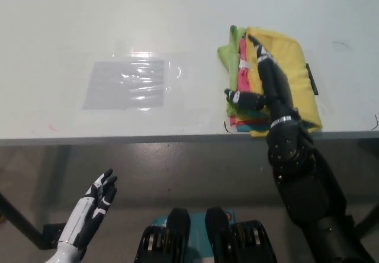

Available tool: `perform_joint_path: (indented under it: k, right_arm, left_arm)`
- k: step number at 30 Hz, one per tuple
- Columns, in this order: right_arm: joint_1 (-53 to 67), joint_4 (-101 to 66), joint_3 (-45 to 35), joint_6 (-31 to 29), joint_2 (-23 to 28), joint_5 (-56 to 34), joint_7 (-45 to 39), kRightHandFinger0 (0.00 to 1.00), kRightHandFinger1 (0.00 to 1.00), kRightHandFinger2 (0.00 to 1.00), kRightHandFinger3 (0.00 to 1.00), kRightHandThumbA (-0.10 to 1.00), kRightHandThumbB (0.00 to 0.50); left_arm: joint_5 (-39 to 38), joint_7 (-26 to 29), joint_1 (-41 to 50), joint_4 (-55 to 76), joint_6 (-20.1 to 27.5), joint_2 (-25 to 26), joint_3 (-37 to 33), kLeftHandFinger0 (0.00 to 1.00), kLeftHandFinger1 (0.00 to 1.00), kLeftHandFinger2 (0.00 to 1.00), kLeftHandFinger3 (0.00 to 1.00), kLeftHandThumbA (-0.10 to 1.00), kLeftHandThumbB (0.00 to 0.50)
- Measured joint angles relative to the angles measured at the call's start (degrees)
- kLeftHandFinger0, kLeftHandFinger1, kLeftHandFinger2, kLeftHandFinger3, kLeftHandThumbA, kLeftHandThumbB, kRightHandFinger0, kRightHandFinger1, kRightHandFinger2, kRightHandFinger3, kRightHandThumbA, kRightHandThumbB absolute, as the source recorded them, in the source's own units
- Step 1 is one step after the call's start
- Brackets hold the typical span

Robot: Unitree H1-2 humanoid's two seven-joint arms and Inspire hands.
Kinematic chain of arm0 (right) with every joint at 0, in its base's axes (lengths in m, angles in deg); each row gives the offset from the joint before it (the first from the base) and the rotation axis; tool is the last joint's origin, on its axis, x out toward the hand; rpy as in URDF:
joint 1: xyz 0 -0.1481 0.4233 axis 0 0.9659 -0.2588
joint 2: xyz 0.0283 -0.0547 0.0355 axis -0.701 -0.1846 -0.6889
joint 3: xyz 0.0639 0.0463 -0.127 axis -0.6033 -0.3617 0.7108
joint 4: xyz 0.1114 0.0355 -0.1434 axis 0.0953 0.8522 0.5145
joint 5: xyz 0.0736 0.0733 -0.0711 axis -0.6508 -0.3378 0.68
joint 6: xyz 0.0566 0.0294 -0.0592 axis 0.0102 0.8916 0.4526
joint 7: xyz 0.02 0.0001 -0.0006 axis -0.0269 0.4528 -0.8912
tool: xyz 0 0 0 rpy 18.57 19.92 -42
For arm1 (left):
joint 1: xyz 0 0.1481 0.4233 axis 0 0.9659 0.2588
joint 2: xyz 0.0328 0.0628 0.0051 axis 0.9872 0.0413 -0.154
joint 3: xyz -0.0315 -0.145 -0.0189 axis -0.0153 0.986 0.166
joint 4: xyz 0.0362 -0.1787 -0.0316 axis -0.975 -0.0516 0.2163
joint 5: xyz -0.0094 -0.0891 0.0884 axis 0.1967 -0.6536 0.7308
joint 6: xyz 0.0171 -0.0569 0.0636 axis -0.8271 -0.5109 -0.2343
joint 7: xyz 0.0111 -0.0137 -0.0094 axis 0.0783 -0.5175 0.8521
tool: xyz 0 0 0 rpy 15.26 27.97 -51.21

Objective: A stack of folded microfibre clothes with a single fold is kept infront of the robot. the robot uses its right hand to grab one end of the clothes and pulla it away from the other end to unfold

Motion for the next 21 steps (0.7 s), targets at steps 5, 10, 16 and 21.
perform_joint_path:
  k: [5,10,16,21]
  right_arm:
    - [-0.2,5.5,0.6,-0.7,0.0,0.0,2.3,1.0,1.0,1.0,1.0,0.92,0.243]
    - [-1.2,8.7,0.9,-1.4,-0.1,-0.1,4.7,1.0,1.0,1.0,1.0,0.88,0.236]
    - [-1.7,9.4,-2.0,-1.3,-1.5,-1.3,8.7,0.0,0.0,0.07,0.28,0.66,0.004]
    - [-1.8,8.2,-4.9,-1.7,-2.0,-3.4,11.4,0.0,0.19,0.51,0.26,0.73,0.002]
  left_arm:
    - [0.1,-0.4,0.1,0.4,-0.3,0.1,0.0,1.0,1.0,1.0,1.0,0.91,0.21]
    - [0.1,-0.6,0.1,0.5,-0.6,0.2,0.0,1.0,1.0,1.0,1.0,0.89,0.203]
    - [0.0,-0.7,-0.1,0.5,-0.9,0.5,0.1,1.0,1.0,1.0,1.0,0.87,0.191]
    - [0.1,-0.7,-0.5,0.5,-1.0,0.6,0.1,1.0,1.0,1.0,1.0,0.87,0.17]
